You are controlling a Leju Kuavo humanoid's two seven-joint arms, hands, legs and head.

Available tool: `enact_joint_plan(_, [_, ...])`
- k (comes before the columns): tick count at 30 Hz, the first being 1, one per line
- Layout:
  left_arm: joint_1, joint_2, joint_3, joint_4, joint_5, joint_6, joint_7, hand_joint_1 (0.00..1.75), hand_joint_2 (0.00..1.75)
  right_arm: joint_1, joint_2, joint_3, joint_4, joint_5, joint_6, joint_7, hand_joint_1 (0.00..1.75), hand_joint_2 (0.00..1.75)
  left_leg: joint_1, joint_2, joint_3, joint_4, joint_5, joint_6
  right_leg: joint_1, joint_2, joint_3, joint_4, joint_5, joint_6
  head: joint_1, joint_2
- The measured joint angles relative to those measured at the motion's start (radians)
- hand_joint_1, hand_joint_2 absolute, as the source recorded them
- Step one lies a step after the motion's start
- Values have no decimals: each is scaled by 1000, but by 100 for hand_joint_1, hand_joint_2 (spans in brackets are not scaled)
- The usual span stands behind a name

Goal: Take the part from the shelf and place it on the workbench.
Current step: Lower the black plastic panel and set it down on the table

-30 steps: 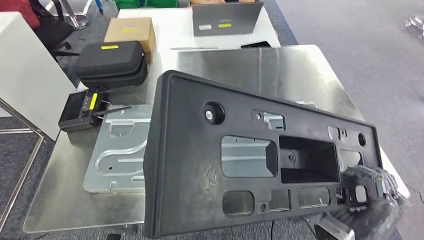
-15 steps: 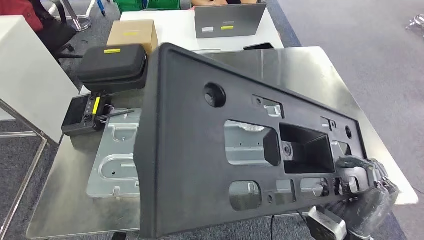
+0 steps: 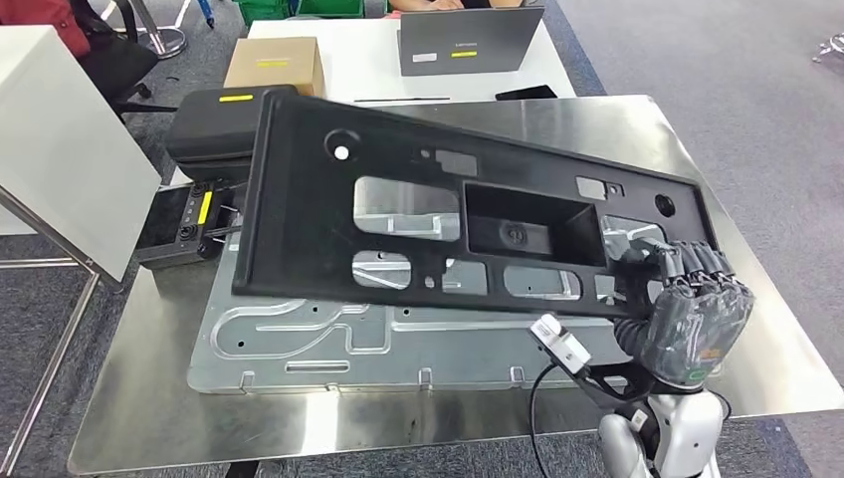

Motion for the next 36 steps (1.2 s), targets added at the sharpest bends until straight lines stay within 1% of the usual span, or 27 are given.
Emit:
enact_joint_plan(2, [-4,-1,-8,0,-5,-2,4,0,0,-38,-23,14,43,20,0,35,175,175,2,0,-2,0,0,-11,-2,-1,1,-10,5,-3,0,0])
enact_joint_plan(4, [-6,-2,-12,0,-9,-4,8,0,0,-71,-41,25,80,38,0,64,175,175,2,0,-17,35,-27,-20,-9,-3,7,-22,12,-11,0,0])
enact_joint_plan(5, [-7,-2,-14,0,-11,-4,10,0,0,-85,-48,30,97,44,1,74,175,175,3,1,-39,82,-55,-25,-13,-5,10,-26,14,-14,0,0])
enact_joint_plan(7, [-8,-2,-17,0,-13,-5,12,0,0,-106,-60,39,127,51,1,85,175,175,6,1,-103,214,-113,-32,-11,-6,10,-26,14,-17,-1,0])
enact_joint_plan(8, [-7,-2,-19,0,-14,-5,13,0,0,-111,-65,43,140,51,1,87,175,175,8,1,-128,263,-126,-35,-11,-7,9,-25,13,-18,-1,0])
enact_joint_plan(9, [-7,-2,-19,0,-14,-5,13,0,0,-115,-69,46,150,52,1,89,175,175,9,1,-139,278,-120,-36,-11,-7,9,-23,12,-17,-1,0])
enact_joint_plan(10, [-7,-2,-19,0,-14,-5,14,0,0,-118,-72,49,158,53,1,90,175,175,10,1,-129,252,-93,-36,-11,-6,10,-21,10,-16,-1,0])
enact_joint_plan(12, [-8,-2,-22,0,-14,-5,14,0,0,-125,-77,54,170,55,1,91,175,175,10,1,-67,119,-22,-30,-10,-4,12,-16,4,-11,0,0])
enact_joint_plan(13, [-9,-2,-23,0,-14,-5,14,0,0,-129,-80,56,175,56,1,91,175,175,8,1,-39,58,1,-25,-8,-3,11,-13,2,-7,0,0])
enact_joint_plan(14, [-10,-2,-26,0,-14,-5,14,0,0,-132,-83,57,179,57,1,91,175,175,6,1,-23,20,12,-20,-7,-2,9,-11,1,-3,0,0])
enact_joint_plan(17, [-10,-2,-29,0,-14,-5,15,0,0,-139,-90,59,189,61,1,94,174,175,4,0,-18,-1,14,-5,-6,-2,7,-13,1,13,0,0])
enact_joint_plan(19, [-11,-2,-31,0,-16,-6,16,0,0,-147,-96,61,197,75,8,109,175,175,8,0,-13,-12,20,8,-8,-1,-5,13,-21,23,0,0])
enact_joint_plan(20, [-13,-2,-32,0,-18,-6,16,0,0,-154,-102,63,205,88,15,122,175,175,10,0,-11,-16,22,14,-9,-1,-24,55,-46,26,0,0])
enact_joint_plan(22, [-14,-2,-34,0,-21,-8,18,0,0,-172,-116,65,231,120,36,151,175,175,8,0,-11,-16,22,19,-10,-1,-85,183,-104,32,0,0])
enact_joint_plan(23, [-15,-2,-35,0,-22,-10,21,0,0,-182,-124,65,253,136,46,168,175,175,8,1,-12,-16,22,19,-11,-1,-113,237,-119,35,0,0])
enact_joint_plan(24, [-15,-2,-36,0,-23,-11,23,0,0,-193,-134,67,279,149,57,189,175,175,7,0,-12,-14,21,19,-11,-1,-127,259,-116,36,0,0])
enact_joint_plan(25, [-15,-2,-37,0,-24,-12,26,0,0,-206,-147,72,308,158,65,215,175,175,7,-1,-12,-12,20,19,-11,-1,-122,244,-94,35,0,0])
enact_joint_plan(26, [-16,-2,-39,0,-24,-12,29,0,0,-220,-161,80,338,163,70,241,175,175,7,-2,-11,-10,19,19,-11,-1,-101,195,-59,33,0,0])
enact_joint_plan(27, [-17,-3,-42,0,-25,-13,31,0,0,-234,-175,90,366,165,71,268,175,175,7,-3,-11,-7,17,17,-10,-1,-70,127,-23,30,0,0])
enact_joint_plan(28, [-19,-4,-45,0,-26,-14,32,0,0,-248,-189,102,397,167,70,291,175,175,5,-4,-13,-3,15,15,-7,-1,-41,64,0,25,0,0])
enact_joint_plan(29, [-20,-5,-48,0,-26,-14,33,0,0,-261,-200,113,431,168,66,309,175,175,4,-4,-14,-2,14,11,-4,-1,-21,20,13,21,0,0])
enact_joint_plan(30, [-20,-5,-51,0,-27,-15,34,0,0,-271,-208,123,467,169,63,325,175,175,3,-4,-15,-1,14,7,-1,0,-11,-4,15,18,0,0])
enact_joint_plan(31, [-21,-6,-54,0,-27,-15,35,0,0,-278,-215,133,505,170,59,338,175,175,3,-4,-16,-2,14,2,2,0,-9,-11,13,15,0,0])
enact_joint_plan(33, [-21,-6,-58,0,-26,-15,36,0,0,-283,-225,151,574,170,53,360,175,175,2,-5,-16,0,11,-9,-3,0,-5,-18,17,6,0,0])
enact_joint_plan(34, [-22,-7,-59,0,-25,-15,36,0,0,-284,-228,161,602,170,52,370,175,175,2,-4,-21,13,0,-15,-6,0,-2,-23,20,1,-1,0])
enact_joint_plan(35, [-23,-7,-60,0,-24,-15,37,0,0,-285,-230,171,628,171,52,377,175,175,2,-3,-34,44,-21,-20,-9,-1,1,-28,22,-4,-1,0])
enact_joint_plan(36, [-24,-7,-60,0,-22,-15,37,0,0,-286,-231,180,650,171,52,381,175,175,4,-2,-57,94,-49,-25,-9,-2,2,-29,23,-8,-1,0])
